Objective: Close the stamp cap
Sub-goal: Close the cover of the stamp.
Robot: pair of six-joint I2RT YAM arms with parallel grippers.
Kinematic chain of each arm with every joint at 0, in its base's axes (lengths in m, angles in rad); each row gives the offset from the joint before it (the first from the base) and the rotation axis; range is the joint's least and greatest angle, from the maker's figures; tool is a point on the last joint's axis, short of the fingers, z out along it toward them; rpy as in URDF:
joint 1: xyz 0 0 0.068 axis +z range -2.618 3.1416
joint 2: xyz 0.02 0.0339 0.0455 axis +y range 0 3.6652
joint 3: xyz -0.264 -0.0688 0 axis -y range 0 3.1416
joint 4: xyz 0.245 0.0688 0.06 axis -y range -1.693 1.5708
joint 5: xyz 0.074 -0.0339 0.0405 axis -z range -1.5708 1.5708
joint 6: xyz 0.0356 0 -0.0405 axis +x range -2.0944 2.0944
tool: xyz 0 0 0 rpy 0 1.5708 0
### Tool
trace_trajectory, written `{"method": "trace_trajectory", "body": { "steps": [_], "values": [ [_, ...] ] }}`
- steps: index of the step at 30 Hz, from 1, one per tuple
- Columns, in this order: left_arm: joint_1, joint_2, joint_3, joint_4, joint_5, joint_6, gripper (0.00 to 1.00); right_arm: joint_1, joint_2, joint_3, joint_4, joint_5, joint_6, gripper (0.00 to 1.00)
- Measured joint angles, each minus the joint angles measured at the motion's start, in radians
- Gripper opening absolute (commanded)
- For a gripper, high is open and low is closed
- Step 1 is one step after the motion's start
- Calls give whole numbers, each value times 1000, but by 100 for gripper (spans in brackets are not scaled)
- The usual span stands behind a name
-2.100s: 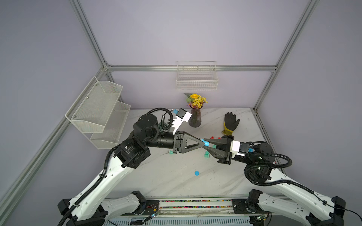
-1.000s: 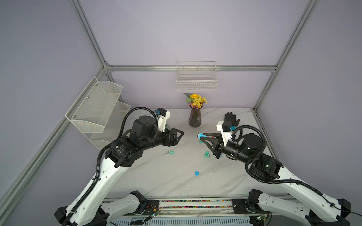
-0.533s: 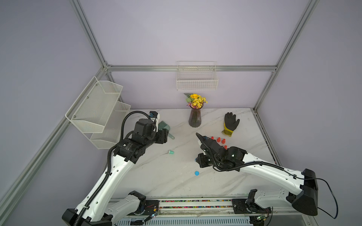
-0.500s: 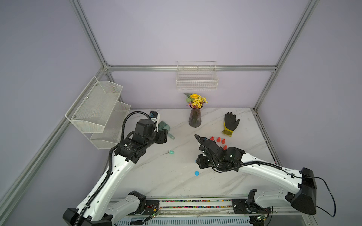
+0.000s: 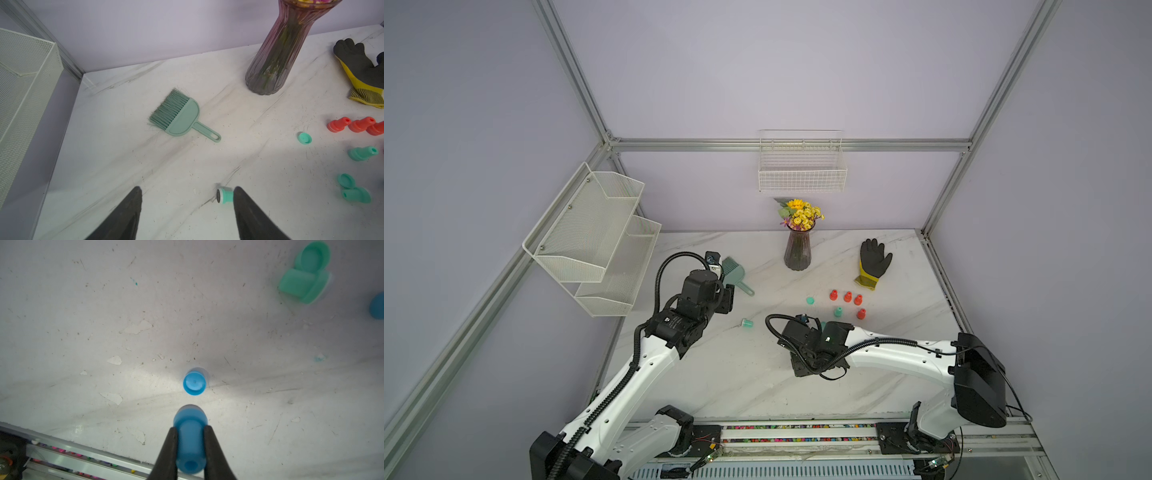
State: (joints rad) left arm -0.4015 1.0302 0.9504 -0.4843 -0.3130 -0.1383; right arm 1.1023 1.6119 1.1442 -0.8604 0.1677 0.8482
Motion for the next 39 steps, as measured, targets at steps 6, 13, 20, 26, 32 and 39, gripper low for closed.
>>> {"method": "trace_trajectory", "body": {
  "steps": [6, 13, 20, 26, 32, 39],
  "values": [
    [0, -18, 0, 15, -30, 1, 70, 5, 57, 0, 8, 1, 8, 0],
    [0, -20, 0, 19, -40, 1, 70, 5, 81, 0, 27, 12, 8, 0],
    [0, -20, 0, 20, -40, 1, 70, 5, 107, 8, 30, 27, 8, 0],
    [0, -19, 0, 20, -40, 1, 70, 5, 117, 16, 37, 38, 3, 0],
    [0, -13, 0, 20, -40, 1, 70, 5, 131, 16, 39, 42, 2, 0],
    [0, -10, 0, 20, -40, 1, 70, 5, 132, 16, 39, 43, 1, 0]
  ]
}}
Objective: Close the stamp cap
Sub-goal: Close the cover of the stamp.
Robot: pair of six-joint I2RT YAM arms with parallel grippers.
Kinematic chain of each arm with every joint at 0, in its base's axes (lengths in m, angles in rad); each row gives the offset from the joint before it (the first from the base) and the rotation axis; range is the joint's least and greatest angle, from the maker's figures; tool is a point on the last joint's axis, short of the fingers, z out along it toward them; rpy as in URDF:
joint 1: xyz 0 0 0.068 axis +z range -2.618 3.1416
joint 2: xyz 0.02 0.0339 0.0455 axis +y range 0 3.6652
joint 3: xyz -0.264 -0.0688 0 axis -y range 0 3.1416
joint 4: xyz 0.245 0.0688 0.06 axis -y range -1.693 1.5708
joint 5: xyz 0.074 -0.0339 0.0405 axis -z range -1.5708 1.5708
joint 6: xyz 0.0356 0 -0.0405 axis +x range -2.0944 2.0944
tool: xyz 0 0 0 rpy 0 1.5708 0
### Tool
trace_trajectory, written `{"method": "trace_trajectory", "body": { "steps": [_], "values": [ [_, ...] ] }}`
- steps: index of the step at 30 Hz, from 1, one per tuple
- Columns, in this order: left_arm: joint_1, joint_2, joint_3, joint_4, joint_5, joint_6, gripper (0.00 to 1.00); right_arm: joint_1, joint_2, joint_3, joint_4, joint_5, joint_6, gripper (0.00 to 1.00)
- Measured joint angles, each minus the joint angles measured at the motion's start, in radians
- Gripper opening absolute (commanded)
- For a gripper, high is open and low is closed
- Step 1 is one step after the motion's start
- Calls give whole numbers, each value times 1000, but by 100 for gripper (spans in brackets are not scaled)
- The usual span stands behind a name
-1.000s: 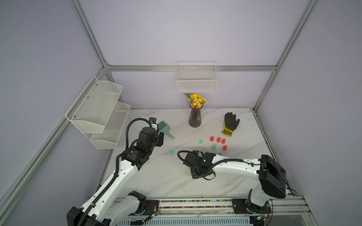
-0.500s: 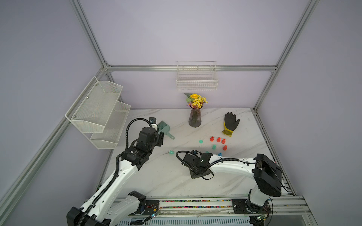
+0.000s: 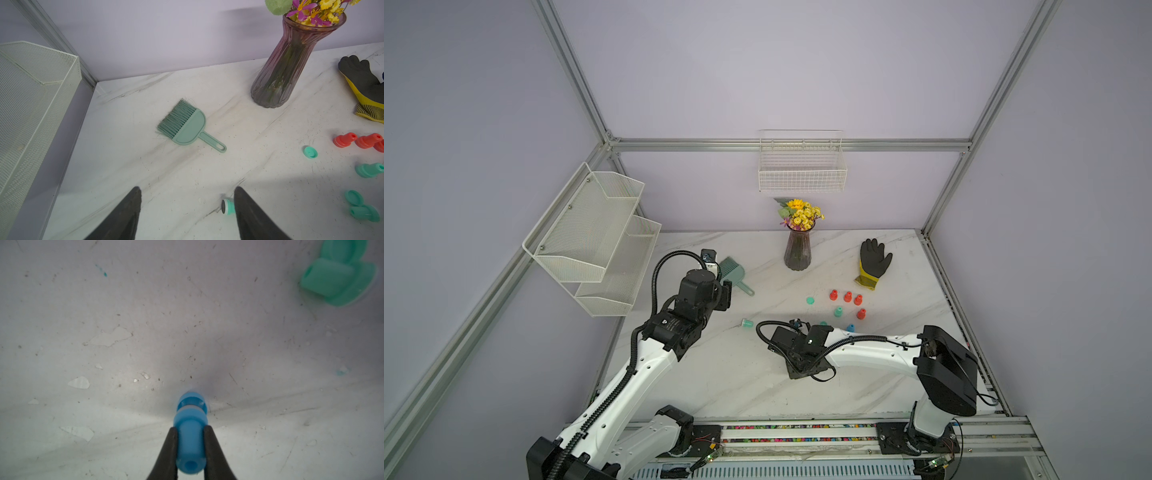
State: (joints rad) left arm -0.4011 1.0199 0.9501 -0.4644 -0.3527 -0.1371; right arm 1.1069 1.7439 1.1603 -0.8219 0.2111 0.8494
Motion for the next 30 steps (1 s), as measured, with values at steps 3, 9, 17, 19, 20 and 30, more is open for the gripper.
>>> {"method": "trace_trajectory", "body": {
  "steps": [3, 9, 17, 19, 20, 30],
  "values": [
    [0, 3, 0, 0, 0, 0, 70, 0, 1, 0, 1, 1, -2, 0],
    [0, 10, 0, 0, 0, 0, 70, 0, 5, 0, 8, 1, -3, 0],
    [0, 14, 0, 0, 0, 0, 70, 0, 15, -2, 15, 1, -6, 0],
    [0, 14, 0, 0, 0, 0, 71, 0, 15, -3, 16, 2, -6, 0],
    [0, 14, 0, 0, 0, 0, 71, 0, 15, -3, 16, 2, -6, 0],
    [0, 14, 0, 0, 0, 0, 71, 0, 13, -3, 16, 9, -5, 0]
  ]
}}
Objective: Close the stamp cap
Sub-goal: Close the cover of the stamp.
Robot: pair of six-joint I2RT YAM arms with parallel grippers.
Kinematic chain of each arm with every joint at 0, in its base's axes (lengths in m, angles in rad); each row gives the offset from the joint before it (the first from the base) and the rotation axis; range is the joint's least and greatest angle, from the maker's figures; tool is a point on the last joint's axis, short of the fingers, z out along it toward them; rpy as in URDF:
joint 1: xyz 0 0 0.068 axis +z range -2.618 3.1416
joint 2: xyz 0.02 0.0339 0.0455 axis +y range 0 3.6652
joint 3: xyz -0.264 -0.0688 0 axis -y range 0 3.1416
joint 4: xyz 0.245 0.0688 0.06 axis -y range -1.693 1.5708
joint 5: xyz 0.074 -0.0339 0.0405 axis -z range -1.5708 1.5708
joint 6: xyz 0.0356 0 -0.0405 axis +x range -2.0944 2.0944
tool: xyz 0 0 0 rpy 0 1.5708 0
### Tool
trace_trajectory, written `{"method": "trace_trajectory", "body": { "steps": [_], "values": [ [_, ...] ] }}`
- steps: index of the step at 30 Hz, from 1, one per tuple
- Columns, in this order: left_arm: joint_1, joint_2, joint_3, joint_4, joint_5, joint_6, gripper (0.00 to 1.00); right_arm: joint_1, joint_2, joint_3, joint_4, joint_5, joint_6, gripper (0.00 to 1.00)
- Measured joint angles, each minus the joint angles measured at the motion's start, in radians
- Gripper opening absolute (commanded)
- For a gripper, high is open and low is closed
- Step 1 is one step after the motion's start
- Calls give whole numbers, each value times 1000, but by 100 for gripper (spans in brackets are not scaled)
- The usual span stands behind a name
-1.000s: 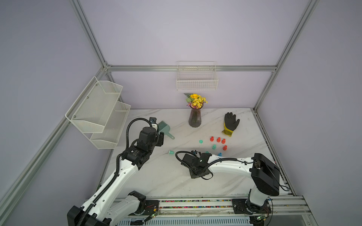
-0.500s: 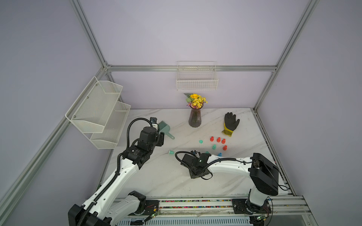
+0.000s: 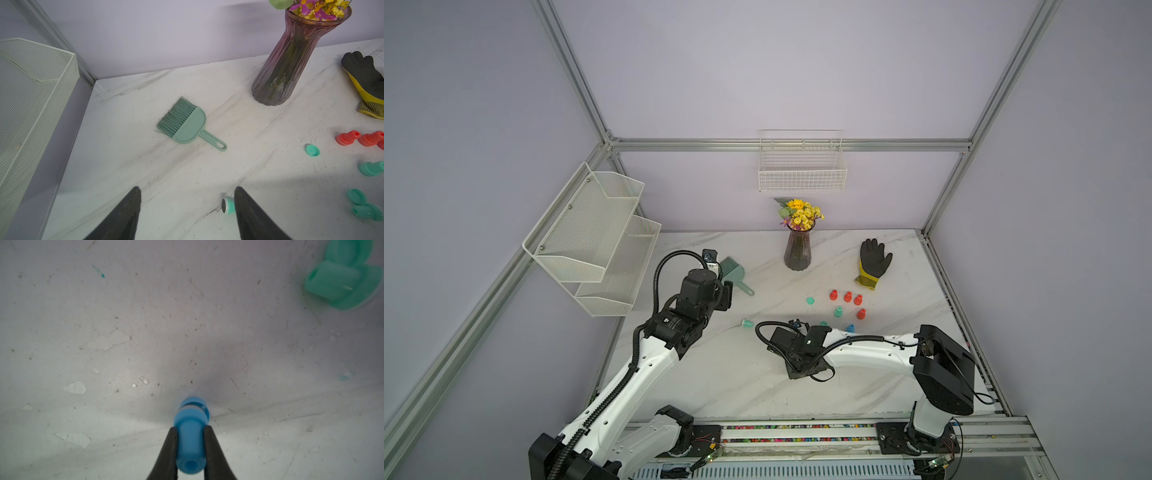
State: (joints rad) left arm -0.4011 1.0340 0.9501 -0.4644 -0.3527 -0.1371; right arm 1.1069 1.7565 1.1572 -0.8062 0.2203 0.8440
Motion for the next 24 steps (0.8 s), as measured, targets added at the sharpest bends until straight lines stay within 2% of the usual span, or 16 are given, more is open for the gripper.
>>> {"method": "trace_trajectory", "body": {
  "steps": [24],
  "values": [
    [0, 0, 0, 0, 0, 0, 71, -1, -15, -19, -2, 11, 0, 0]
  ]
}}
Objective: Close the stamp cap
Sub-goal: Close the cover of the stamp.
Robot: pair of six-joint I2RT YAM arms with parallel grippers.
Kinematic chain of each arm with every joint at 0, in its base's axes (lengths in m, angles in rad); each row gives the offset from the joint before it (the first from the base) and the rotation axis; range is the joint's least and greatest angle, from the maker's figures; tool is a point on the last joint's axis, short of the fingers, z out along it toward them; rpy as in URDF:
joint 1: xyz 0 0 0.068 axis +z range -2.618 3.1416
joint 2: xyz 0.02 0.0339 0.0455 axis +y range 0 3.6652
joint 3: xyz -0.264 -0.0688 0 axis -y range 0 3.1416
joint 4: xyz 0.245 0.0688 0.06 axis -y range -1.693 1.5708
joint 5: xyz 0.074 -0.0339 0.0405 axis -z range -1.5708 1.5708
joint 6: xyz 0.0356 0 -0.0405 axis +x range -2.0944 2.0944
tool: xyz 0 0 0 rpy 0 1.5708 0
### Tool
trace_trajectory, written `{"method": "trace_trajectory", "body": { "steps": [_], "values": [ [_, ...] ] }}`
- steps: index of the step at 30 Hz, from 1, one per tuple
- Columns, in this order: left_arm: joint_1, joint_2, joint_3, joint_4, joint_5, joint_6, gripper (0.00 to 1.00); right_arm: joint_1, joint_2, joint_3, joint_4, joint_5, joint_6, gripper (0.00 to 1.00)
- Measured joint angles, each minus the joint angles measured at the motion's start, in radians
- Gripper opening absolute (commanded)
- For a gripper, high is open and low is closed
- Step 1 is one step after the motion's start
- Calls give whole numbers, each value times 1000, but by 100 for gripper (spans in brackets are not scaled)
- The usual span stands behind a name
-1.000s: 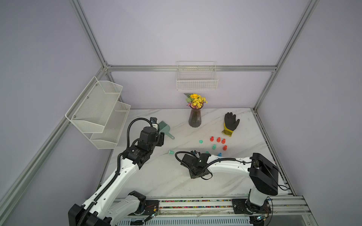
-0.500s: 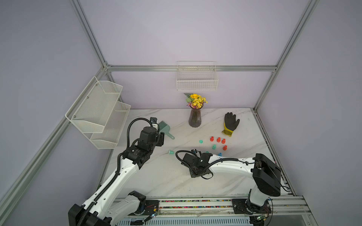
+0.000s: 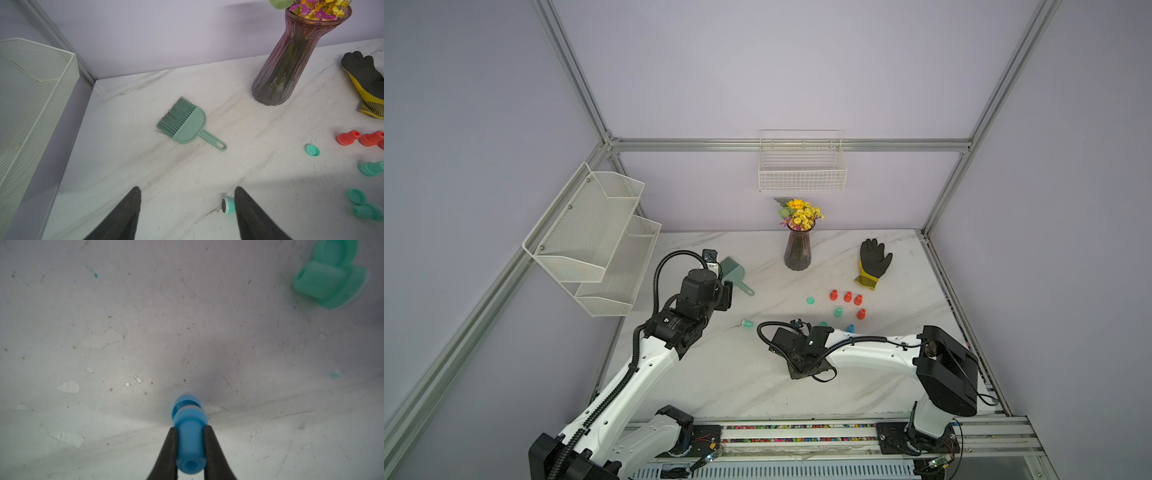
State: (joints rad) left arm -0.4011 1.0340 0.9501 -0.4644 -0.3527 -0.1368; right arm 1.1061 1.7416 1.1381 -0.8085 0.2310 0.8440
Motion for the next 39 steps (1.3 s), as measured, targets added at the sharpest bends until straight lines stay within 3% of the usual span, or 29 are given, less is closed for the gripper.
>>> {"method": "trace_trajectory", "body": {
  "steps": [20, 39],
  "values": [
    [0, 0, 0, 0, -1, 0, 71, -1, 7, -1, 5, -18, -4, 0],
    [0, 6, 0, 0, -9, 1, 71, -80, -20, -47, 34, -109, -1, 0]
  ]
}}
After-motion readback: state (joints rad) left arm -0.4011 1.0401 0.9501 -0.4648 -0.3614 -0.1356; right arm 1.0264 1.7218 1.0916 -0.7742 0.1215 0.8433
